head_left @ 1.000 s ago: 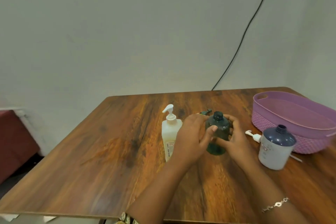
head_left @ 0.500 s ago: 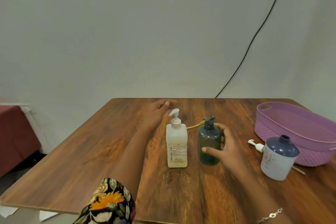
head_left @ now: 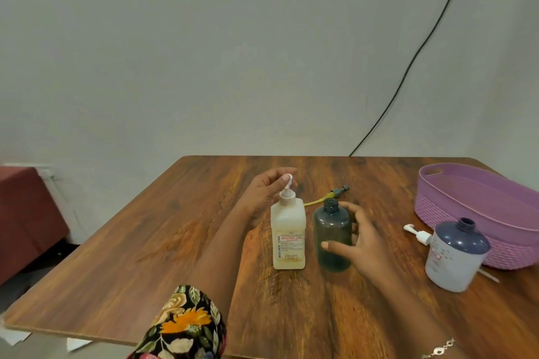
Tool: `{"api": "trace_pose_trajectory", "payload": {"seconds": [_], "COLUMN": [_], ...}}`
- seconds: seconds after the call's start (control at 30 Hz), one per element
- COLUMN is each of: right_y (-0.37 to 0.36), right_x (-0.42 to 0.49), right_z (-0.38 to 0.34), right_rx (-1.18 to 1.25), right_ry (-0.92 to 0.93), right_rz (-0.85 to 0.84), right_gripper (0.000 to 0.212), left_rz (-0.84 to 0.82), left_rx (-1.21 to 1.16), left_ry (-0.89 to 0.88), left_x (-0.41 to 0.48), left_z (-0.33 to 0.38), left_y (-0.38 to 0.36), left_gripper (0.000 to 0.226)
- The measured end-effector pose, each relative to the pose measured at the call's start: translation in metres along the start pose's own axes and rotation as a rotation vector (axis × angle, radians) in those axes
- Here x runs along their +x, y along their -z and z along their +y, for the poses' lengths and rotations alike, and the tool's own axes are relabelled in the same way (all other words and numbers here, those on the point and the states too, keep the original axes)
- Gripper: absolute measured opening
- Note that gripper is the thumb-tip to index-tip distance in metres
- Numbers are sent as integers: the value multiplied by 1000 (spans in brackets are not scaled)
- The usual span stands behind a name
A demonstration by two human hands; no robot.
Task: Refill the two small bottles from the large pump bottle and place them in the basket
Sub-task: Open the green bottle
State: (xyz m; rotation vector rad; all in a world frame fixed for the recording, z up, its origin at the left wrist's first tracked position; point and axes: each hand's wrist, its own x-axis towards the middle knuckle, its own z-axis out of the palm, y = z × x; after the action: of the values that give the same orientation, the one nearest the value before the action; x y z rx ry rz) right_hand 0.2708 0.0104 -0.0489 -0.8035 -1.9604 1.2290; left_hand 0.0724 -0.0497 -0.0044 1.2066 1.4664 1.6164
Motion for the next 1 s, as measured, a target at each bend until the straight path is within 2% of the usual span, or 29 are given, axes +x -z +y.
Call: {"api": "trace_pose_trajectory", "payload": {"seconds": [0.1, 0.27, 0.33, 0.4, 0.47, 0.53, 0.63, 0.8, 1.0], "right_y": [-2, -4, -4, -3, -3, -4, -6, -10, -15], "right_x": [-1, 2, 5, 11, 16, 22, 29, 42, 51], "right_z": [-2, -7, -9, -11, -12, -12, -10, -9, -12], "right_rx": [-73, -193, -231, -260, -291, -318, -371, -391, -375], "right_ry": [33, 43, 29, 38, 55, 64, 82, 104, 109], "right_rz": [4, 18, 33, 40, 55, 59, 62, 25, 29], "right_gripper": [70, 70, 72, 75, 76, 77, 75, 72, 73], "left_rz": [117, 415, 481, 466, 362, 281, 257, 252, 305], "left_rx": [15, 301, 446, 625, 813, 973, 1124, 1226, 1134], "left_ry": [-12, -25, -127, -281, -377, -418, -457, -494, -516], "left_x": [2, 9, 5, -4, -9, -12, -14, -20, -25], "left_z": [1, 1, 1, -4, -9, -14, -16, -16, -17], "left_y": [-13, -36, -37, -32, -26, -21, -19, -23, -28], "left_gripper": [3, 24, 22, 23, 35, 41, 46, 56, 60]}}
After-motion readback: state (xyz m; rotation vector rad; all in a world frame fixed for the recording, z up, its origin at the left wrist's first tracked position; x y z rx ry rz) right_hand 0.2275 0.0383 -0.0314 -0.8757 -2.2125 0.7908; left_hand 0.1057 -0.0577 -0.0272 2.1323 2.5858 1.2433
